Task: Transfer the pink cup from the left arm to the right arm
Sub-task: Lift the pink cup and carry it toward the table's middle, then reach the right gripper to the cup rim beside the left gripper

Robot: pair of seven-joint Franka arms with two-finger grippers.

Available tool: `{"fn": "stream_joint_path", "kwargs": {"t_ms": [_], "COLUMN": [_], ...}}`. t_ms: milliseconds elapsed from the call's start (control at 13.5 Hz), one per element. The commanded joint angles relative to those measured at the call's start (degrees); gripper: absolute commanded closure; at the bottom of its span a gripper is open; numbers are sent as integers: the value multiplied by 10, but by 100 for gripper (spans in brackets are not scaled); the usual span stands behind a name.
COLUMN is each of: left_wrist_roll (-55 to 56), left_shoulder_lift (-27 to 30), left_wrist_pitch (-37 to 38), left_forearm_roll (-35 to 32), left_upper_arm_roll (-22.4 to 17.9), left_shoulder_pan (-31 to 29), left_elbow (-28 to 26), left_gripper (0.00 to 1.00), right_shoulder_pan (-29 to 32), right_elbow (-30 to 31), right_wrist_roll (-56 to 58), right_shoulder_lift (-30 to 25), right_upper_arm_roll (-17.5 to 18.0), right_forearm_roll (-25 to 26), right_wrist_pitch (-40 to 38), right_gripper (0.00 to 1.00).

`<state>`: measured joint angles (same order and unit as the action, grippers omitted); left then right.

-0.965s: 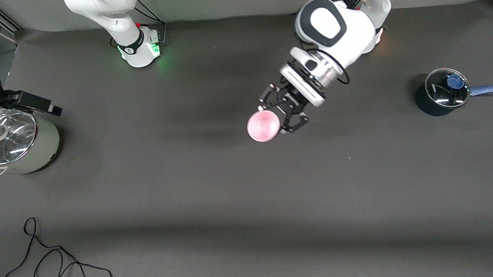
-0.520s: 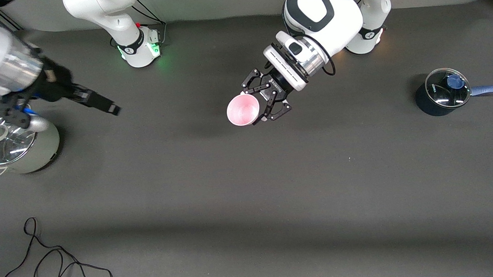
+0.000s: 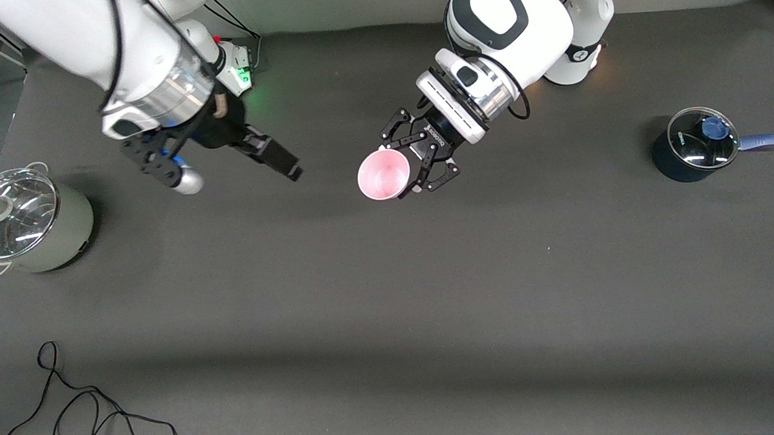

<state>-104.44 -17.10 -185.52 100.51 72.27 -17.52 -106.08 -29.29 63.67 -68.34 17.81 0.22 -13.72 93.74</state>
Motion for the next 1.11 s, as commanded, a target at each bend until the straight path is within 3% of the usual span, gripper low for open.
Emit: {"fn": "stream_joint_path", "kwargs": {"t_ms": [0,297,891,1039], "left_wrist_roll": [-5,-5,-4,-1], "left_shoulder_lift": [6,7,9,9], "left_wrist_pitch": [-13,-14,-31,-32], "left_forearm_roll": [8,11,14,14], "left_upper_arm_roll": [-4,-4,-6,-6], "left_shoulder_pan": [5,2,4,4], "left_elbow": [6,6,6,6], "left_gripper": [55,55,55,55], "right_shoulder_pan": [-38,-62,-69,-82], "right_elbow": [-29,-60,-65,-64], "right_wrist_roll": [-39,-20,162,167], "right_shoulder_lift": [29,63,99,102], "right_upper_arm_roll": [-7,-6,-6,-7], "right_forearm_roll": [11,24,24,28], "right_wrist_pitch": [48,76,72,72], "right_gripper": [0,0,1,7]}}
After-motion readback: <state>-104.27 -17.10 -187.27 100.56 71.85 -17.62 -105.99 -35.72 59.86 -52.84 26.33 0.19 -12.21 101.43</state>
